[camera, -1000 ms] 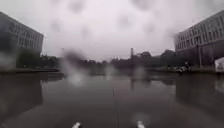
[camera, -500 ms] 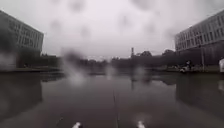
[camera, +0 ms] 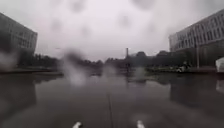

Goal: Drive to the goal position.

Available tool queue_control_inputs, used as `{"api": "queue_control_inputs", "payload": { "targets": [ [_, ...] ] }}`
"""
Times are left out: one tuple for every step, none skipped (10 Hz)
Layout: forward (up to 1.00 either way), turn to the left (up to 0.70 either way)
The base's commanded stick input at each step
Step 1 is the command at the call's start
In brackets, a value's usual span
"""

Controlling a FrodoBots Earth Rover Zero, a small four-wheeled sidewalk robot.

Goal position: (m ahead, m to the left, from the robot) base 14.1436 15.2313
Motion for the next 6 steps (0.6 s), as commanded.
{"api": "queue_control_inputs", "payload": {
  "targets": [
    [0.7,-0.13],
    [0.7,-0.07],
    [0.7,-0.02],
    [0.7,0.01],
    [0.7,0.01],
    [0.7,0.01]
  ]
}}
